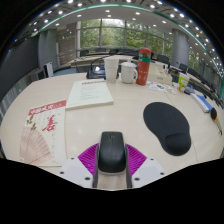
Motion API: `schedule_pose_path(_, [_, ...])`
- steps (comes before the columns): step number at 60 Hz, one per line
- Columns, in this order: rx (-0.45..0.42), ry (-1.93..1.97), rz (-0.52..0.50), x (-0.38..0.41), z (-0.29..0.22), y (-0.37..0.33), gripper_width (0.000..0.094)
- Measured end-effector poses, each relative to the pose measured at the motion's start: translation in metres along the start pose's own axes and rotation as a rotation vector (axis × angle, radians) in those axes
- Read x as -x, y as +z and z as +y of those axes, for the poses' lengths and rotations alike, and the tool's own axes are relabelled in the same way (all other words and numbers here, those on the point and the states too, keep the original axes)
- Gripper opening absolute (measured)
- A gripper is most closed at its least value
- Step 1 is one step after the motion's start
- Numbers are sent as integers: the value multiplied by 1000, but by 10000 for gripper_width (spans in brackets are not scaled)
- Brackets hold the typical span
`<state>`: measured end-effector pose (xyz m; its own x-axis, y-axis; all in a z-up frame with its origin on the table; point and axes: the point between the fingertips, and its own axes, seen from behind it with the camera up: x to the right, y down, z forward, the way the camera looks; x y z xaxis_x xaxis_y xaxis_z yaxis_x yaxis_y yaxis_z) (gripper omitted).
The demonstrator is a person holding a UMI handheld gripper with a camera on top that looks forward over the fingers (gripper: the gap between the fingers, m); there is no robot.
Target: Arrange mouse
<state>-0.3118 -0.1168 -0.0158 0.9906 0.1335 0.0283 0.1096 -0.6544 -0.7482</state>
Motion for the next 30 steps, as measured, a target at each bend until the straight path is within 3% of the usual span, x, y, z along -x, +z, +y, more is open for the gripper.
schedule_pose_path(8, [-14, -7, -47, -3, -16, -6, 321])
schedule_pose_path(15, [-97, -2, -86, -13, -65, -25, 321])
schedule_pose_path(23, [-204, 29, -58, -64, -129, -37, 320])
schedule_pose_path(30, [-221, 30, -11, -122, -154, -21, 320])
